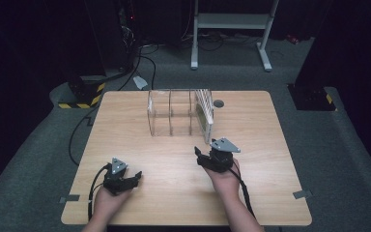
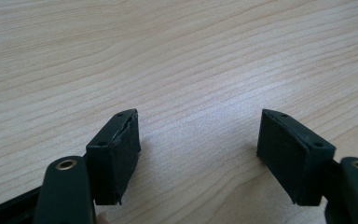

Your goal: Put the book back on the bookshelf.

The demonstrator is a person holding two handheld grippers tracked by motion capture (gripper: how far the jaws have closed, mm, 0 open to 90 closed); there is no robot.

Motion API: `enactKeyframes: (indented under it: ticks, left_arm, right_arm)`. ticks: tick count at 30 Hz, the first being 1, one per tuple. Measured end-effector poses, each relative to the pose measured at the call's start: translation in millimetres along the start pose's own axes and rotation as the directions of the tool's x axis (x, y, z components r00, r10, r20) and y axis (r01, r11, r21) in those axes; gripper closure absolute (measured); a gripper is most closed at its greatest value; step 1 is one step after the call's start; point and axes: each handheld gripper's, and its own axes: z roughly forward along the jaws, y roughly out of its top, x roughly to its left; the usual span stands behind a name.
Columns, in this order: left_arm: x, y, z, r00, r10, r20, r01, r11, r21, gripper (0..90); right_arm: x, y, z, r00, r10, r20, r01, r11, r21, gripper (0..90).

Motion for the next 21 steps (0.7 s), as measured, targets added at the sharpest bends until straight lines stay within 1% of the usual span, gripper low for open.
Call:
enactKeyframes:
  ticks: [1, 2, 5, 6, 7, 10, 11, 14, 16, 17, 18, 19, 20, 21]
  left_arm:
    - [0.0, 0.0, 0.0, 1.0, 0.0, 0.0, 0.0, 1.0, 0.0, 29.5]
    - [0.0, 0.0, -0.1, 1.0, 0.0, 0.0, 0.0, 1.0, 0.0, 29.6]
    - [0.1, -0.1, -0.1, 1.0, 0.0, -0.003, 0.0, 1.0, 0.0, 29.5]
    - [0.1, -0.1, -0.1, 1.0, 0.0, -0.003, 0.0, 1.0, 0.0, 29.4]
    - [0.0, -0.3, -0.4, 1.0, -0.004, -0.006, 0.004, 1.0, 0.001, 29.3]
    - [0.1, -0.4, -0.6, 1.0, -0.005, -0.008, 0.005, 1.0, 0.002, 29.2]
    - [0.2, -0.4, -0.6, 0.9999, -0.005, -0.009, 0.005, 1.0, 0.001, 29.3]
    - [0.3, -0.7, -1.0, 0.9999, -0.01, -0.013, 0.01, 0.9999, 0.001, 29.2]
    - [0.2, -0.9, -1.1, 0.9998, -0.014, -0.015, 0.014, 0.9999, 0.001, 29.3]
    - [0.1, -1.0, -1.3, 0.9998, -0.015, -0.016, 0.015, 0.9999, 0.001, 29.4]
    - [0.1, -1.1, -1.3, 0.9997, -0.016, -0.016, 0.016, 0.9999, 0.0, 29.5]
    - [0.1, -1.1, -1.3, 0.9997, -0.016, -0.016, 0.016, 0.9999, 0.0, 29.5]
    - [0.0, -1.3, -1.5, 0.9997, -0.016, -0.017, 0.016, 0.9999, 0.0, 29.6]
    - [0.1, -1.4, -1.6, 0.9997, -0.015, -0.018, 0.015, 0.9999, 0.0, 29.6]
  right_arm:
    - [-0.5, -3.2, -1.4, 0.9994, -0.012, 0.032, 0.012, 1.0, 0.005, 21.4]
    - [-1.9, -5.4, -2.7, 0.999, -0.022, 0.038, 0.021, 1.0, 0.019, 19.1]
    - [-12.1, -17.0, -12.3, 0.9993, -0.013, 0.034, 0.012, 0.999, 0.045, 17.6]
    - [-12.1, -17.0, -12.3, 0.9993, -0.013, 0.034, 0.012, 0.999, 0.045, 17.6]
    - [-23.8, -27.4, -21.4, 0.999, -0.004, 0.044, 0.001, 0.997, 0.071, 16.4]
    - [-38.2, -39.6, -31.2, 0.9976, 0.006, 0.069, -0.014, 0.994, 0.11, 14.3]
    - [-43.2, -42.9, -33.7, 0.9971, 0.003, 0.077, -0.013, 0.993, 0.12, 14.1]
    - [-63.9, -58.3, -43.9, 0.9933, 0.017, 0.114, -0.038, 0.983, 0.182, 13.6]
    - [-77.2, -67.9, -50.0, 0.9908, 0.026, 0.133, -0.055, 0.974, 0.22, 13.3]
    - [-81.4, -71.5, -52.3, 0.9892, 0.036, 0.142, -0.069, 0.97, 0.231, 13.3]
    - [-88.3, -77.2, -56.4, 0.9866, 0.035, 0.16, -0.074, 0.966, 0.249, 13.4]
    - [-91.7, -80.4, -58.9, 0.9845, 0.037, 0.172, -0.081, 0.962, 0.26, 13.4]
    - [-98.5, -86.8, -63.0, 0.982, 0.043, 0.184, -0.093, 0.957, 0.276, 14.0]
    - [-101.7, -88.8, -64.8, 0.9814, 0.054, 0.184, -0.108, 0.948, 0.299, 13.5]
